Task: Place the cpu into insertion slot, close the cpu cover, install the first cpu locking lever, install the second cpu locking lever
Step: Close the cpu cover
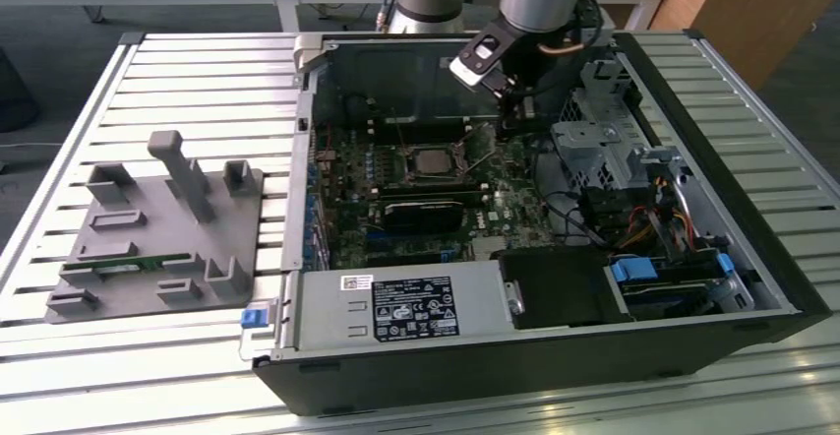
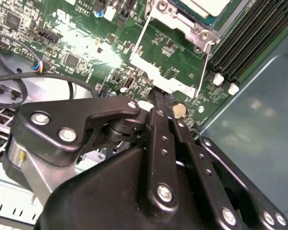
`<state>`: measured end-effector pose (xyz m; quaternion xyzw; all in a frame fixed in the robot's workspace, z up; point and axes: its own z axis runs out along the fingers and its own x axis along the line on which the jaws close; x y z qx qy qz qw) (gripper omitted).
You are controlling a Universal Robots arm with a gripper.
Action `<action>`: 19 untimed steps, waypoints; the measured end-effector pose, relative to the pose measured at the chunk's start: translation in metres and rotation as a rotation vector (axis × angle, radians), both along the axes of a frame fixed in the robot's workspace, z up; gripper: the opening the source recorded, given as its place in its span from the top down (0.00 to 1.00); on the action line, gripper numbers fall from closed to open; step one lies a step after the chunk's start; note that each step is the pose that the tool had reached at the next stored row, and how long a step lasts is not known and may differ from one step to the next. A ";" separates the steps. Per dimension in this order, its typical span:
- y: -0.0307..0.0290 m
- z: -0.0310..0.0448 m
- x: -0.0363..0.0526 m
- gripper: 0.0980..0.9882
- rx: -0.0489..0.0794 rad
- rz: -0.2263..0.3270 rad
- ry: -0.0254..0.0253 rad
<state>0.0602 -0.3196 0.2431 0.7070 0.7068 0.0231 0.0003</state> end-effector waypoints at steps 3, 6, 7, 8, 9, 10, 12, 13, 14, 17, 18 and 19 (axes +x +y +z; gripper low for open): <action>0.0000 -0.0002 -0.0007 0.99 0.000 0.000 0.0000; 0.0000 -0.0003 -0.0016 0.99 0.000 0.000 0.0000; 0.0000 -0.0003 -0.0020 0.99 0.000 0.000 0.0000; 0.0000 -0.0003 -0.0025 0.99 0.000 0.000 0.0000; 0.0000 -0.0002 -0.0029 0.99 0.000 0.000 0.0000; 0.0000 -0.0002 -0.0032 0.99 0.000 0.000 0.0000; 0.0000 -0.0003 -0.0040 0.99 0.000 0.000 0.0000; 0.0000 -0.0002 -0.0042 0.99 0.000 0.000 0.0000; 0.0000 -0.0003 -0.0049 0.99 0.000 0.000 0.0000; 0.0000 -0.0003 -0.0058 0.99 0.000 0.000 0.0000; 0.0000 -0.0004 -0.0061 0.99 0.000 0.000 0.0000; 0.0000 -0.0004 -0.0063 0.99 0.000 0.000 0.0000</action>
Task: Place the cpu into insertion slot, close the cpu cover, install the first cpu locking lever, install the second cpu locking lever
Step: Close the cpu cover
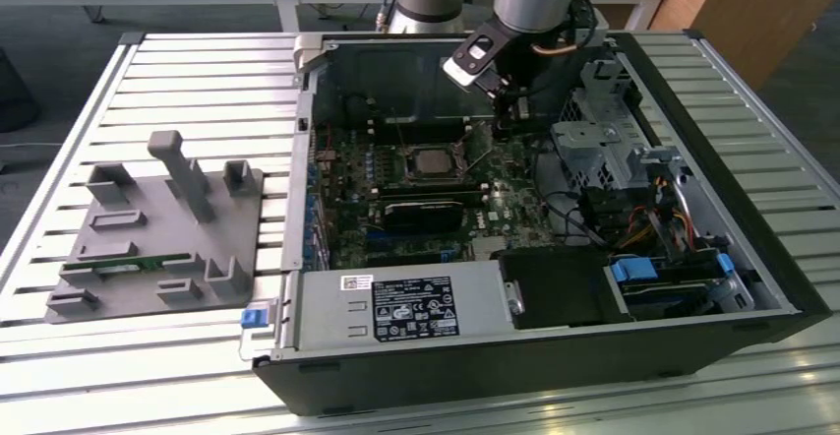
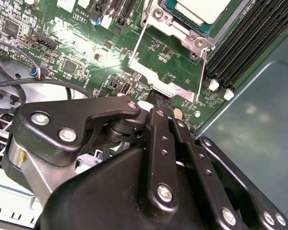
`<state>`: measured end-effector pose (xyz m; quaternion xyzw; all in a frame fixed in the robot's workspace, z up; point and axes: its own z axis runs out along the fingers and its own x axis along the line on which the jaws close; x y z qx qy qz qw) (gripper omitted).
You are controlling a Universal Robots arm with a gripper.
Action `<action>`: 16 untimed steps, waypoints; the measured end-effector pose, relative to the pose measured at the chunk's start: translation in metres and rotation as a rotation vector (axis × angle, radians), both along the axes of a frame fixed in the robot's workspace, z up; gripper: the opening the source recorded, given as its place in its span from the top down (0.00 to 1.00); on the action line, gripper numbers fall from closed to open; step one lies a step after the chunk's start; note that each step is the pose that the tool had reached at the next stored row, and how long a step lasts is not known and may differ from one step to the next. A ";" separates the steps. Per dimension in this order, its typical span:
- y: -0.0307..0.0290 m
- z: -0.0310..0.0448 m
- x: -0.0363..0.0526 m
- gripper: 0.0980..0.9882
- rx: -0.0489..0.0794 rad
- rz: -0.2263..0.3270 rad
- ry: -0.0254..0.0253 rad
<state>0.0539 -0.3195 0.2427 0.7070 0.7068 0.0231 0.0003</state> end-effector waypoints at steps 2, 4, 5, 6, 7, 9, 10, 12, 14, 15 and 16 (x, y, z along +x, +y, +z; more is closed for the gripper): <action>0.0000 0.0000 -0.0005 0.99 0.000 0.000 0.0000; 0.0000 0.0000 -0.0010 0.99 0.000 0.000 0.0000; 0.0000 0.0000 -0.0012 0.99 0.000 0.000 0.0000; 0.0000 0.0000 -0.0015 0.99 0.000 0.000 0.0000; 0.0000 0.0000 -0.0018 0.99 0.000 0.000 0.0000; 0.0000 0.0000 -0.0022 0.99 0.000 0.000 0.0000; 0.0000 0.0000 -0.0024 0.99 0.000 0.000 0.0000; 0.0000 0.0000 -0.0029 0.99 0.000 0.000 0.0000; 0.0000 0.0000 -0.0031 0.99 0.000 0.000 0.0000; 0.0000 0.0000 -0.0033 0.99 0.000 0.000 0.0000; 0.0000 0.0000 -0.0035 0.99 0.000 0.000 0.0000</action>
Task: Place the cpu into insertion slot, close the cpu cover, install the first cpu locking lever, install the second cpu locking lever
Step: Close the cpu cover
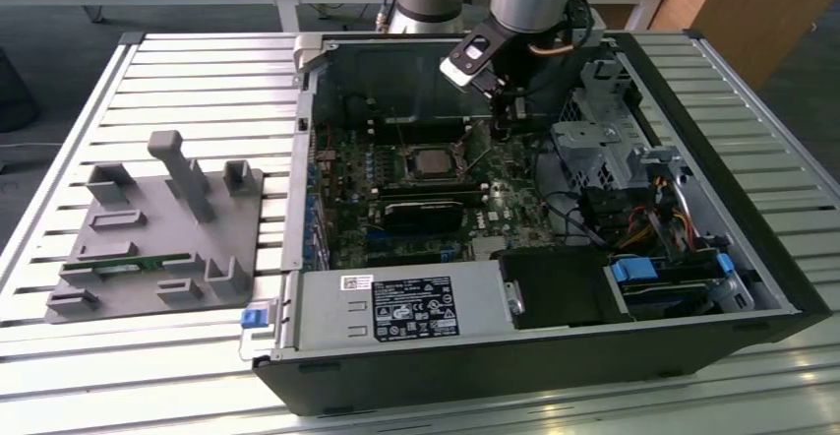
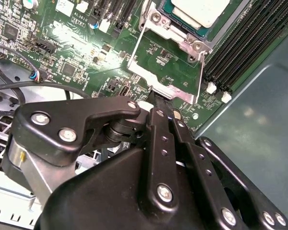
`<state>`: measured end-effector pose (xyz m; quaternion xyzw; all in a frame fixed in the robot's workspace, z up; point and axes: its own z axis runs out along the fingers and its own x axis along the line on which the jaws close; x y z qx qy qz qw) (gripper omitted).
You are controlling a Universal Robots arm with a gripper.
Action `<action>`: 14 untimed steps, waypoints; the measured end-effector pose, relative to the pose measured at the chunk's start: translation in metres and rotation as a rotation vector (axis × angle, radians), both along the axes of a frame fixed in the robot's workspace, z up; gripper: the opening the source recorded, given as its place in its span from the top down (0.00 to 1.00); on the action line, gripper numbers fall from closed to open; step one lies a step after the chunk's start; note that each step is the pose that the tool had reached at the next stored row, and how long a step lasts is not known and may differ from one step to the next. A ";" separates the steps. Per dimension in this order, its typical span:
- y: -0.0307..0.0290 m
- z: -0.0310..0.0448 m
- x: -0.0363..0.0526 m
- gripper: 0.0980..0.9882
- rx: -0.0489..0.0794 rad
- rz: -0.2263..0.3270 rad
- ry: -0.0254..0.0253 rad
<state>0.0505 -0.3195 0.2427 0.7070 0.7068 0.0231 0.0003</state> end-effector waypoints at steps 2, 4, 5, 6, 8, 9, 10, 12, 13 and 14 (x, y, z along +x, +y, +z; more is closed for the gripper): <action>0.0000 0.0000 -0.0008 0.99 0.000 0.000 0.0000; 0.0000 0.0001 -0.0025 0.99 0.000 0.000 0.0000; 0.0000 0.0002 -0.0030 0.99 0.000 0.000 0.0000; 0.0000 0.0003 -0.0034 0.99 0.000 0.000 0.0003; 0.0000 0.0004 -0.0045 0.99 0.001 0.000 0.0012; 0.0000 0.0005 -0.0054 0.99 0.001 0.000 0.0014; 0.0000 0.0005 -0.0063 0.99 0.001 0.000 0.0014; 0.0000 0.0005 -0.0084 0.99 0.001 0.000 0.0014; 0.0001 0.0005 -0.0092 0.99 0.001 0.000 0.0014; 0.0001 0.0005 -0.0098 0.99 0.001 0.000 0.0014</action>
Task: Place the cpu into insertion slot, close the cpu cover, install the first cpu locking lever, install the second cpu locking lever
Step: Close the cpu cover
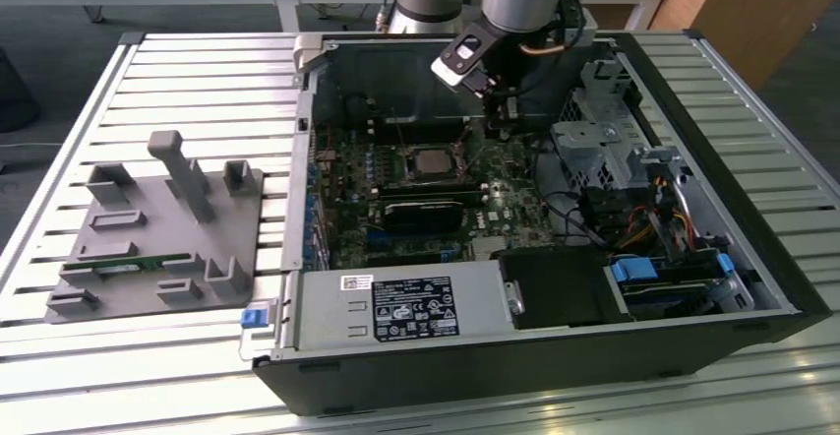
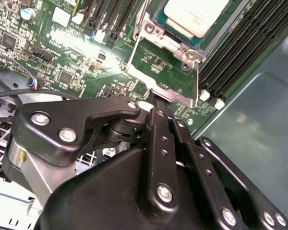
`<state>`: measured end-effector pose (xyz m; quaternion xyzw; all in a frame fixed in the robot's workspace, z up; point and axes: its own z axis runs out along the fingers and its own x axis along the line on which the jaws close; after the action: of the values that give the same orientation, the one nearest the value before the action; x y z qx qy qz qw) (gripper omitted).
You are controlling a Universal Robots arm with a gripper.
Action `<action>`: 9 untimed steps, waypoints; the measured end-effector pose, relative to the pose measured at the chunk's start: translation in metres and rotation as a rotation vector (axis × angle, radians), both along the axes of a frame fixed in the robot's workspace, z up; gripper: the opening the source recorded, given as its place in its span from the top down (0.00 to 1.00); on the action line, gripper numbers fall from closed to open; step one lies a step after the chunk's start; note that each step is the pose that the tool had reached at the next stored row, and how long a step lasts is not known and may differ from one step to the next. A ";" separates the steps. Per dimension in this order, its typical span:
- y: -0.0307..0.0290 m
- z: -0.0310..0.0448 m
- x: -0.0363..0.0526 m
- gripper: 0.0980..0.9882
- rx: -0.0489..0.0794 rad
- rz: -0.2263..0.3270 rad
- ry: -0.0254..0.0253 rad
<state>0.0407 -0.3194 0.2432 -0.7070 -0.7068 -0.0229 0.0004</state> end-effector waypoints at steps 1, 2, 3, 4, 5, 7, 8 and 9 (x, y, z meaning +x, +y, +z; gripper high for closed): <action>0.0000 0.0000 -0.0006 0.99 0.000 0.000 0.0000; 0.0001 0.0000 -0.0014 0.99 0.000 0.000 0.0000; 0.0001 0.0000 -0.0028 0.99 0.000 0.000 0.0000; 0.0001 0.0000 -0.0040 0.99 0.000 0.000 0.0000; 0.0001 0.0000 -0.0052 0.99 0.000 0.000 0.0000; 0.0001 -0.0001 -0.0086 0.99 0.000 0.000 0.0000; 0.0001 -0.0001 -0.0105 0.99 0.000 0.000 0.0000; 0.0001 -0.0001 -0.0125 0.99 0.000 0.000 0.0000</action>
<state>0.0282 -0.3194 0.2431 -0.7070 -0.7068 -0.0230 0.0005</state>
